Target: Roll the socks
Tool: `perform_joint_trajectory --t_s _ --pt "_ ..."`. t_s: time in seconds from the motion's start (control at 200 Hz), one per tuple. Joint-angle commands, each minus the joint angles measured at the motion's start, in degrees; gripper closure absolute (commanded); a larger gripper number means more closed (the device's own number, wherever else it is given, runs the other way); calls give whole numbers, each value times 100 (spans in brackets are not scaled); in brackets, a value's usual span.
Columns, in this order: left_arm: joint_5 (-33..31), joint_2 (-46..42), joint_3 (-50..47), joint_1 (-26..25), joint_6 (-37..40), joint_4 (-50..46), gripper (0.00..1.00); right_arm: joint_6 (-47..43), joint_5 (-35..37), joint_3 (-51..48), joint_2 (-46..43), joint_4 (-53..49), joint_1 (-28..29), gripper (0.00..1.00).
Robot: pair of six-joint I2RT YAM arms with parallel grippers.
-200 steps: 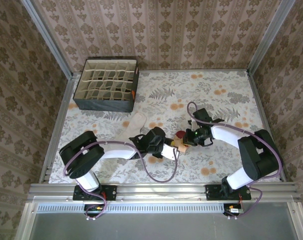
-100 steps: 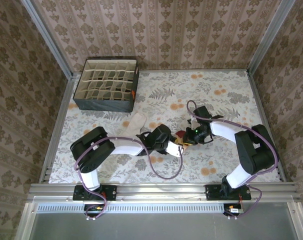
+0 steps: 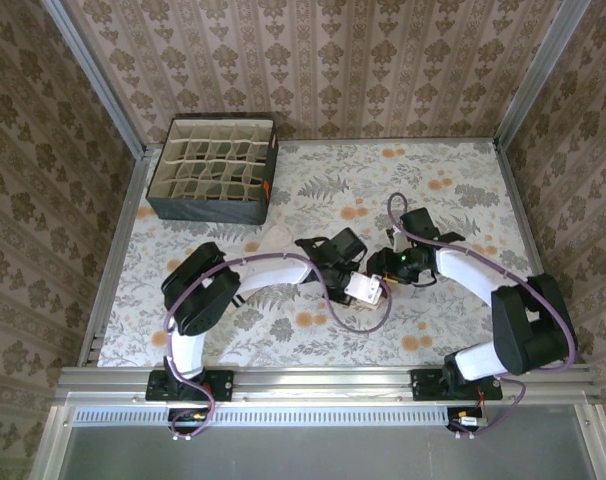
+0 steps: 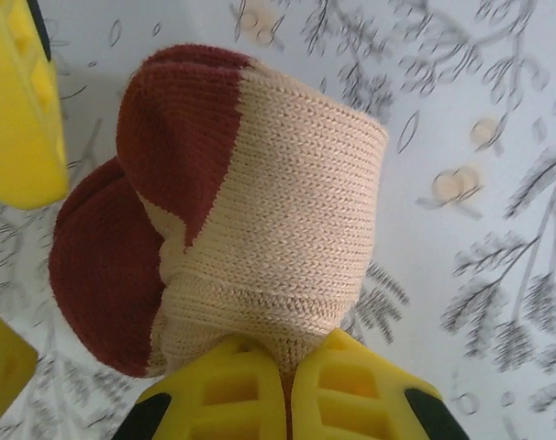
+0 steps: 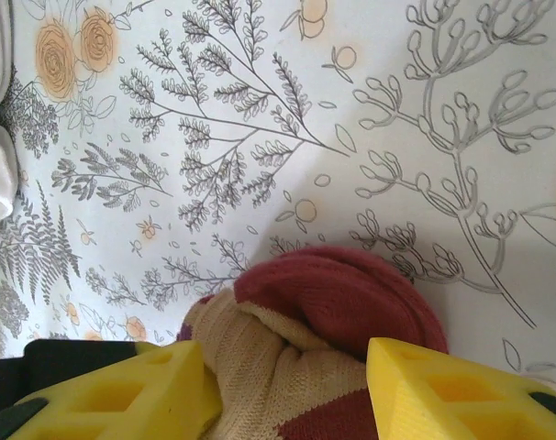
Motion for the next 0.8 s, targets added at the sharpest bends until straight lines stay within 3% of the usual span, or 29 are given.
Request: perform_joint_trajectory --t_s 0.0,0.195,0.465,0.795 --pt "1046 434 111 137 -840 -1643 100 287 171 -441 -400 271 -21 49" --pt "1588 922 820 396 -1652 -2139 100 452 166 -917 -947 404 -22 48" --pt "1659 1294 1412 570 -2460 -2462 100 907 652 -1389 -1871 341 -46 44" --pt "1920 1411 1402 578 -2826 -2125 100 1569 18 -2144 -2141 1155 -34 41"
